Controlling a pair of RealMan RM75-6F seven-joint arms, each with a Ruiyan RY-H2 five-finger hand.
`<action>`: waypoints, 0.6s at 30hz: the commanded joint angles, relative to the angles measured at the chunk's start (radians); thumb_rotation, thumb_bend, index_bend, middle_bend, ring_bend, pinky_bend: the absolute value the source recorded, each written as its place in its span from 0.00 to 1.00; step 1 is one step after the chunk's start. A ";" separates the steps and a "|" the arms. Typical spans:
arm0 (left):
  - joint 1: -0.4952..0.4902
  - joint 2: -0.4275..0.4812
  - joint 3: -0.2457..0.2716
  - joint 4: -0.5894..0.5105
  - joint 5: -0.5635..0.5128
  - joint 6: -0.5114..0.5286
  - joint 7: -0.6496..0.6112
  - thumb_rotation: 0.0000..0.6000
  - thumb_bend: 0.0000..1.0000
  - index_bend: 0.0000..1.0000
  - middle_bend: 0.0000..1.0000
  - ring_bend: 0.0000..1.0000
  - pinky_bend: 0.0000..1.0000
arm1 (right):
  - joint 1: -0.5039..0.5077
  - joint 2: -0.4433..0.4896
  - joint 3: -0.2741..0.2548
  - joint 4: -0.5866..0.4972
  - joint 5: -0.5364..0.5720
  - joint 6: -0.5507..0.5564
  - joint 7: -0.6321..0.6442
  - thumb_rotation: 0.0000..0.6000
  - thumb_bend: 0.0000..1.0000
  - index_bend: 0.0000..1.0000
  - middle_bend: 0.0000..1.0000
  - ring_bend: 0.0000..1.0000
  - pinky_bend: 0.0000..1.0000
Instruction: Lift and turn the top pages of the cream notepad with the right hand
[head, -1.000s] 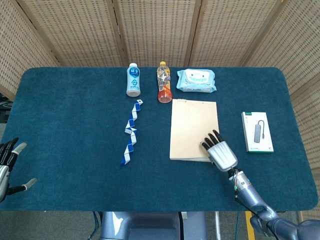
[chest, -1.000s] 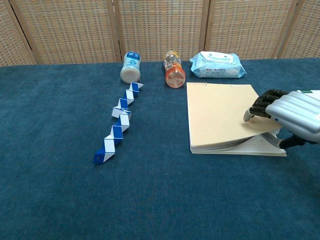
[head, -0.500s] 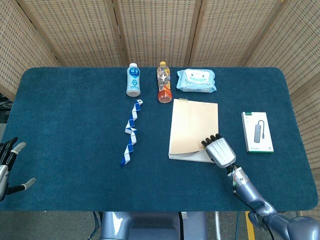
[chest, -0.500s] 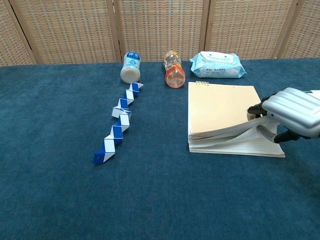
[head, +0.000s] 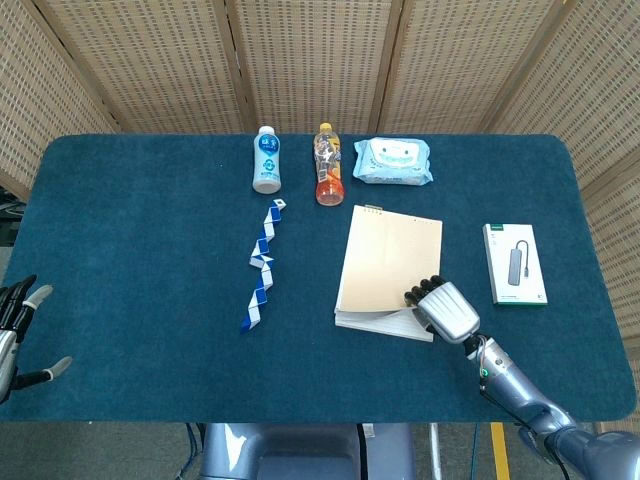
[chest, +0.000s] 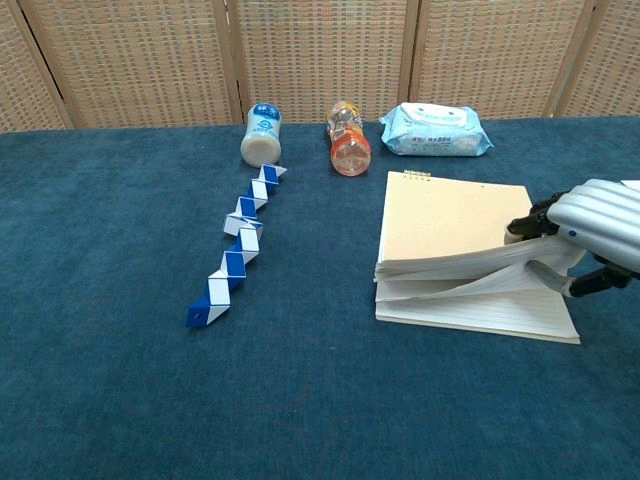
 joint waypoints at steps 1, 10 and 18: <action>0.000 0.000 0.001 0.000 0.001 0.000 0.000 1.00 0.00 0.00 0.00 0.00 0.00 | -0.012 0.036 -0.034 -0.021 -0.035 0.046 0.034 1.00 0.62 0.65 0.63 0.45 0.43; 0.002 -0.004 0.003 -0.003 0.005 0.003 0.011 1.00 0.00 0.00 0.00 0.00 0.00 | -0.046 0.134 -0.124 -0.081 -0.153 0.215 0.080 1.00 0.62 0.65 0.63 0.45 0.43; -0.001 -0.011 0.006 -0.004 0.009 -0.002 0.031 1.00 0.00 0.00 0.00 0.00 0.00 | -0.067 0.201 -0.187 -0.121 -0.245 0.324 0.070 1.00 0.62 0.65 0.63 0.46 0.43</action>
